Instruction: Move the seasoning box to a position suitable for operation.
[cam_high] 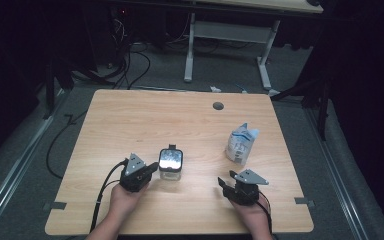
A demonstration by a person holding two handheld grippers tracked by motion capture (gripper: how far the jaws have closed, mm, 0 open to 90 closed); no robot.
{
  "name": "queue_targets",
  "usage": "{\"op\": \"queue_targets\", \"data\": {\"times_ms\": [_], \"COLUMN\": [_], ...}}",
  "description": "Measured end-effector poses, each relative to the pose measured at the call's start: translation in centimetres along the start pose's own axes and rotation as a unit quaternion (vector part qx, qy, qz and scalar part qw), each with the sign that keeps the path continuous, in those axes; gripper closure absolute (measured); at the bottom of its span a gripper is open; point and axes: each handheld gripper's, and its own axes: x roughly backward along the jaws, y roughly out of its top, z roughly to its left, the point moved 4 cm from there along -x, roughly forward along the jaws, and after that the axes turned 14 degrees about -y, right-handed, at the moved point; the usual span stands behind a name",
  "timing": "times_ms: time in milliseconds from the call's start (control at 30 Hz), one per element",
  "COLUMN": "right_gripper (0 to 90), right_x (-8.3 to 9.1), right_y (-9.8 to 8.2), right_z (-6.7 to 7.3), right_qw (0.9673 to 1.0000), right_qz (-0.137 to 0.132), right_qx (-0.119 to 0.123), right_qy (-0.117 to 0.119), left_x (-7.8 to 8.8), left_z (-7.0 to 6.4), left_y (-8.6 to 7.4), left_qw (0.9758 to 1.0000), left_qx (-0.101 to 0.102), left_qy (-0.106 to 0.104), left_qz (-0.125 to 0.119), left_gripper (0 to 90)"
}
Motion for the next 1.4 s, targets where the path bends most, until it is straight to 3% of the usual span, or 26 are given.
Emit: {"op": "queue_targets", "data": {"times_ms": [467,867,1233,1400], "right_gripper": [47.0,46.9,45.6,46.7], "right_x": [-0.2,0.0,0.1,0.1], "right_y": [-0.2,-0.1,-0.3,-0.3], "right_z": [-0.1,-0.1,-0.1,0.1], "right_qw": [1.0000,1.0000,0.9998,0.9997], "right_qz": [0.001,-0.005,-0.005,-0.005], "right_qx": [0.002,0.007,0.019,0.024], "right_qy": [0.001,-0.001,-0.001,-0.002], "left_x": [-1.1,-2.4,-2.2,-1.6], "left_z": [-3.2,-4.7,-4.5,-4.0], "left_y": [-0.2,0.1,-0.1,-0.3], "left_qw": [0.9988,0.9972,0.9971,0.9972], "left_qx": [-0.020,-0.032,-0.031,-0.038], "left_qy": [-0.042,-0.064,-0.065,-0.053], "left_qz": [0.013,0.019,0.025,0.038], "left_gripper": [86.9,84.8,79.6,74.1]}}
